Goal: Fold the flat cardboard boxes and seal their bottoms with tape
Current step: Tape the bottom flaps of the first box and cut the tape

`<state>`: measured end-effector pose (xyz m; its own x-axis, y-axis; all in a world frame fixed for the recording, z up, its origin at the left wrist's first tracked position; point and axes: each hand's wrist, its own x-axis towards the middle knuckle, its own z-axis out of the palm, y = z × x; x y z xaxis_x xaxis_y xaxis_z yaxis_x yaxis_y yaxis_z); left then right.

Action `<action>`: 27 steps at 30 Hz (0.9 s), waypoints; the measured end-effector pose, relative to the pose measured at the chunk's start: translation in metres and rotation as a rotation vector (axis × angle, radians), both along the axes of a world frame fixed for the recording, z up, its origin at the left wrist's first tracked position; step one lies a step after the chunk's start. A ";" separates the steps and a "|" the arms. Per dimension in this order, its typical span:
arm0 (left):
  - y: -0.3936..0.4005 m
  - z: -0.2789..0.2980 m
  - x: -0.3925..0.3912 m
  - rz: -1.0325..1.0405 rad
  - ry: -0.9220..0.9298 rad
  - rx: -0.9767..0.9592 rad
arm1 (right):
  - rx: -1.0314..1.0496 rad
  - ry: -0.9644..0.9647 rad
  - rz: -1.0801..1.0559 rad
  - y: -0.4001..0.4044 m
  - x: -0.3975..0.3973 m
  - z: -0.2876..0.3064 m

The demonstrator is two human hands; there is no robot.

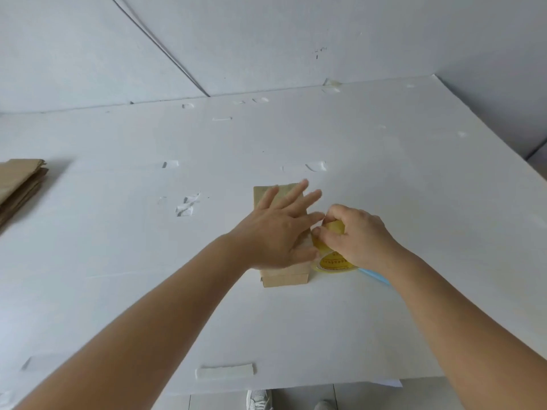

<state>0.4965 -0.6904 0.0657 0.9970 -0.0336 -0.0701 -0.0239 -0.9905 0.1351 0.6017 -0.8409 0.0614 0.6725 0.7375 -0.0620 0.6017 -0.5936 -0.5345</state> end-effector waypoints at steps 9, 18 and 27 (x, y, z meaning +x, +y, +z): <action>0.010 -0.014 0.004 -0.019 -0.034 -0.031 | 0.235 0.531 -0.069 -0.030 0.026 -0.020; 0.006 -0.014 0.005 0.001 0.029 0.008 | 0.060 0.252 -0.108 -0.023 0.033 -0.017; 0.008 0.013 0.019 -0.039 0.140 -0.028 | -0.065 0.111 -0.062 -0.024 0.035 -0.011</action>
<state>0.5151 -0.6824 0.0782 0.9753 -0.0764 -0.2072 -0.0416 -0.9850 0.1677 0.6365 -0.8652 0.0507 0.7029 0.6868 -0.1850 0.5019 -0.6632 -0.5553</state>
